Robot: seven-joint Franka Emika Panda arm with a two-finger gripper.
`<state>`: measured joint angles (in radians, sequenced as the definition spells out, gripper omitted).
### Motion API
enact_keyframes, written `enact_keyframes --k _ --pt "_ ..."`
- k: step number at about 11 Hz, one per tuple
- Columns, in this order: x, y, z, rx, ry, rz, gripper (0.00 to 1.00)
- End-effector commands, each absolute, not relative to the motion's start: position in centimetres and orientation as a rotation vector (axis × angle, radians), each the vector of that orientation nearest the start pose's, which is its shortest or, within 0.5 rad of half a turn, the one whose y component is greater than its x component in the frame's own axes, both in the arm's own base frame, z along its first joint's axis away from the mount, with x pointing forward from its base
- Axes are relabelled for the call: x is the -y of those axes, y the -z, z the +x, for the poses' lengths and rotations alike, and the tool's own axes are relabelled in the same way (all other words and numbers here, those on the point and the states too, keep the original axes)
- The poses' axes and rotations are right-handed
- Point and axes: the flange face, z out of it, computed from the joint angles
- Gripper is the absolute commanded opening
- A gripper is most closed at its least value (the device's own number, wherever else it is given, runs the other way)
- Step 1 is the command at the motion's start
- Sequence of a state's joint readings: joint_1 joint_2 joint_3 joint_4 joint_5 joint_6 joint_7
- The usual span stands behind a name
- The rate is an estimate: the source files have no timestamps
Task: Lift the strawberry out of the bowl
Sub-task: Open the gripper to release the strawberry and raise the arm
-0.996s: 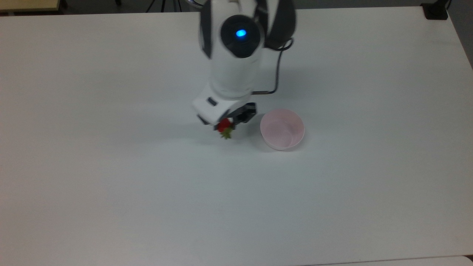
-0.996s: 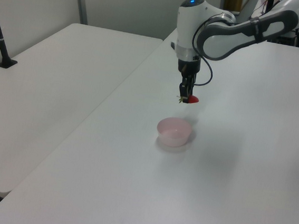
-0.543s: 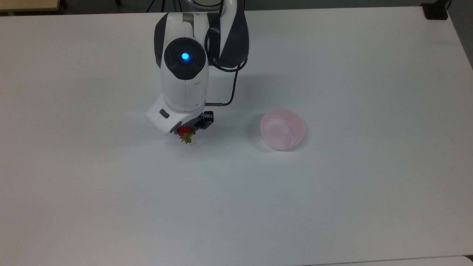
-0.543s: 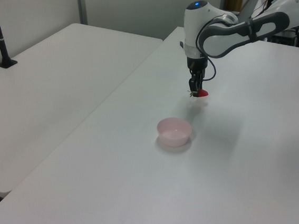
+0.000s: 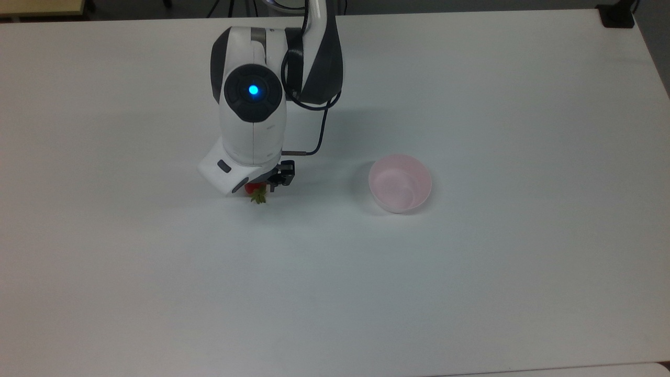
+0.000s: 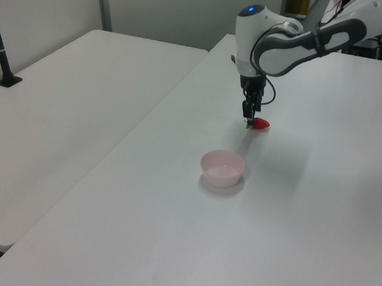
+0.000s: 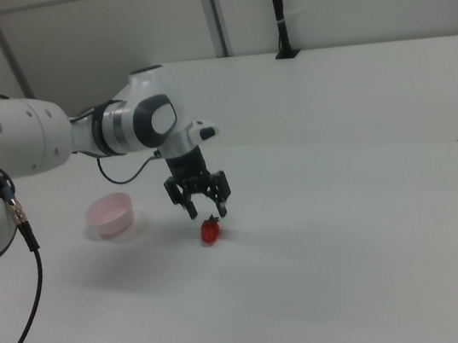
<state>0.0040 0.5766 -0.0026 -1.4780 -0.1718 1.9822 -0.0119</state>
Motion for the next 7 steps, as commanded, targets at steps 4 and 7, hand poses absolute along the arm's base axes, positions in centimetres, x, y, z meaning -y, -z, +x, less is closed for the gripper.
enact_keyframes --k 4,7 --pt "-2.8 -51.3 63.9 0.080 -0.030 -3.299 1.00" --pt "-4.5 -55.9 59.6 -0.097 -0.039 -3.261 1.00"
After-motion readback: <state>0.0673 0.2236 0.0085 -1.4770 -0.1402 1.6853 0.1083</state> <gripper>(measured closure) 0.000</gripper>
